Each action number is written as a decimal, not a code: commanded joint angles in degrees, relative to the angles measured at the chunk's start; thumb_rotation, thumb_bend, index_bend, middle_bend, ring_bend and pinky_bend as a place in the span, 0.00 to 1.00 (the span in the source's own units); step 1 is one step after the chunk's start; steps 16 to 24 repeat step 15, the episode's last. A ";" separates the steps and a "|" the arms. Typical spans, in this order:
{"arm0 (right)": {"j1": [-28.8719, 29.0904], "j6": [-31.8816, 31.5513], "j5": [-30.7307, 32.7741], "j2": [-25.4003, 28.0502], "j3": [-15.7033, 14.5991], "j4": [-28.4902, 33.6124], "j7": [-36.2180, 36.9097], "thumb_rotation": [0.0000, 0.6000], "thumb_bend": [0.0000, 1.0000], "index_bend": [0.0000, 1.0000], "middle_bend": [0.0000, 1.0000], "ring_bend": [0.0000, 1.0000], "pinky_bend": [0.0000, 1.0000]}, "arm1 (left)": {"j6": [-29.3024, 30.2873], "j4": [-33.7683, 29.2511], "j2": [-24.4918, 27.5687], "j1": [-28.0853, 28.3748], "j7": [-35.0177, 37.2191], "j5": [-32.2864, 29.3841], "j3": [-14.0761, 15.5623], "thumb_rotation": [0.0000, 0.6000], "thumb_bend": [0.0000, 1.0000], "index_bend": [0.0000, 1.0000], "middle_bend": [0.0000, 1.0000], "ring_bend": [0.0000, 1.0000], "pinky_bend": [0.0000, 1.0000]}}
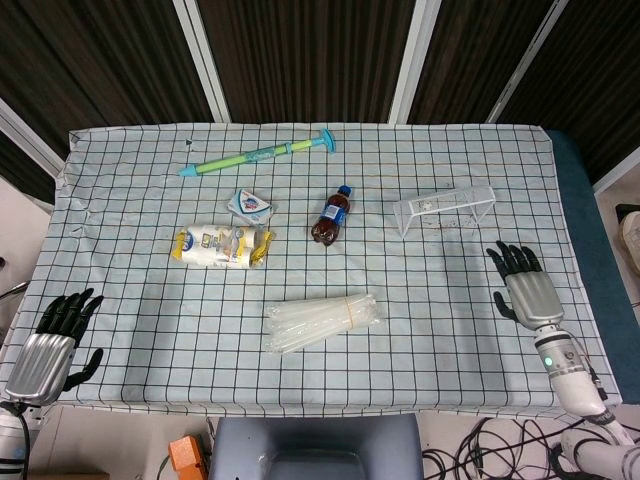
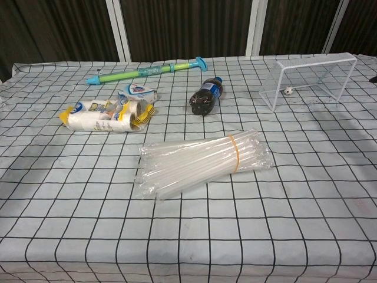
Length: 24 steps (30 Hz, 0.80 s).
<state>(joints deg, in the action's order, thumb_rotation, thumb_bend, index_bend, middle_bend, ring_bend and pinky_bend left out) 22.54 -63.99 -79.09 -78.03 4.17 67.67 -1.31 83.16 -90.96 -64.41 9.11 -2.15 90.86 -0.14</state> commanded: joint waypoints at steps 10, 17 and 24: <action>-14.77 -21.00 -4.51 9.28 -5.85 20.64 -14.65 1.00 0.54 0.00 0.00 0.00 0.00 | -0.26 0.31 -0.36 0.11 -0.30 -0.29 -0.14 1.00 0.40 0.00 0.00 0.00 0.07; -15.11 -21.19 -5.82 9.15 -5.64 20.11 -13.67 1.00 0.54 0.00 0.00 0.00 0.00 | -0.14 0.35 -0.39 0.12 -0.37 -0.24 -0.20 1.00 0.40 0.00 0.00 0.00 0.07; -15.11 -21.19 -5.82 9.15 -5.64 20.11 -13.67 1.00 0.54 0.00 0.00 0.00 0.00 | -0.14 0.35 -0.39 0.12 -0.37 -0.24 -0.20 1.00 0.40 0.00 0.00 0.00 0.07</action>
